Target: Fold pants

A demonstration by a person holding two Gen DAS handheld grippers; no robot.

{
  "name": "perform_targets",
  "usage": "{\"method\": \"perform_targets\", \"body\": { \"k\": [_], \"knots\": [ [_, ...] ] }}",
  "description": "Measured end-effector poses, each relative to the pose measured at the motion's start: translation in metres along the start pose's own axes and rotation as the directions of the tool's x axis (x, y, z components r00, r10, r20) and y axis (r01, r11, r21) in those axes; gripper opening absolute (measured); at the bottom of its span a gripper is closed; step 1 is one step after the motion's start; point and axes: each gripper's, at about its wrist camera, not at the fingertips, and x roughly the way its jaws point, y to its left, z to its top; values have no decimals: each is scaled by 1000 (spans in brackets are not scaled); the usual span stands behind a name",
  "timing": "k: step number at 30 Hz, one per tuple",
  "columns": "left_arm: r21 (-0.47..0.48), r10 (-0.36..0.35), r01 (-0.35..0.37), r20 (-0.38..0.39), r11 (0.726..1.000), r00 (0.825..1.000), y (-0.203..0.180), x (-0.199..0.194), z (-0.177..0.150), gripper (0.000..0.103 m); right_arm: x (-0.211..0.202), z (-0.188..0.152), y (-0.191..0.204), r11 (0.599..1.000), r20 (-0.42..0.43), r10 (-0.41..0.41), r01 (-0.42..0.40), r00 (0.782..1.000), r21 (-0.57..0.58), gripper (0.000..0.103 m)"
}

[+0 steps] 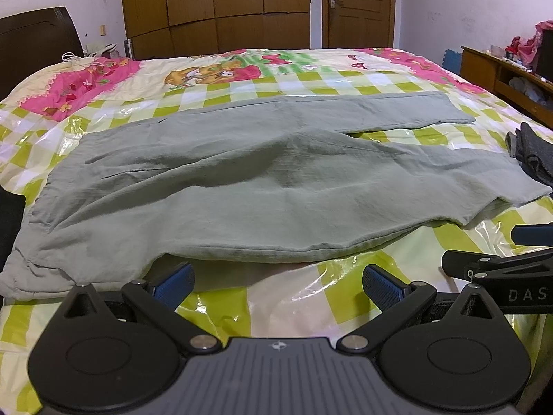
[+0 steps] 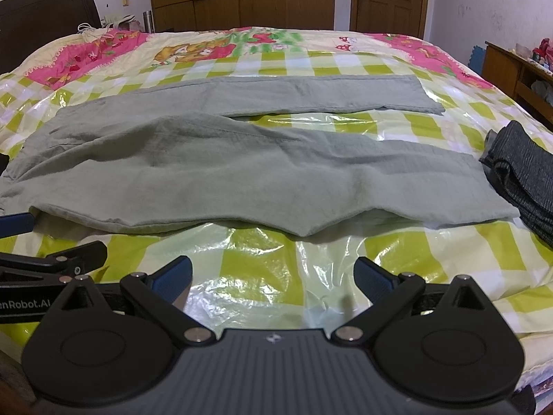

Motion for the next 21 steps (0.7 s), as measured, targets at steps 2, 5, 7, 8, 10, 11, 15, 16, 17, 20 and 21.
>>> {"method": "perform_targets", "body": {
  "k": [2,5,7,8,10,11,15,16,17,20,21],
  "knots": [
    [1,-2,2,1,1000,1000,0,-1,0,103,0,0,0,1000,0,0,0,1000,0,99],
    [0,-5,5,0,1000,1000,1,-1,0,103,0,0,0,1000,-1,1,-1,1000,0,99],
    [0,-6,6,0,1000,1000,1,-1,0,103,0,0,0,1000,0,1,-1,1000,0,99],
    [0,-7,7,0,1000,1000,1,-1,0,103,0,0,0,1000,-1,1,-1,1000,0,99],
    [0,-7,7,0,1000,1000,1,-2,0,103,0,0,0,1000,-2,1,-1,1000,0,99],
    [0,-9,9,-1,1000,1000,1,-2,0,103,0,0,0,1000,-1,0,0,1000,0,99],
    [3,-12,12,-2,1000,1000,1,-2,1,103,0,0,0,1000,-2,0,0,1000,0,99],
    [3,-13,13,-2,1000,1000,1,-2,1,103,0,0,0,1000,-2,0,0,1000,0,99],
    [3,-14,14,-2,1000,1000,1,-2,2,103,0,0,0,1000,-2,0,0,1000,0,99],
    [6,-15,15,-2,1000,1000,1,-2,2,103,0,0,0,1000,-3,0,0,1000,0,99],
    [6,-16,16,-2,1000,1000,1,-2,2,103,0,0,0,1000,-3,0,0,1000,0,99]
  ]
}}
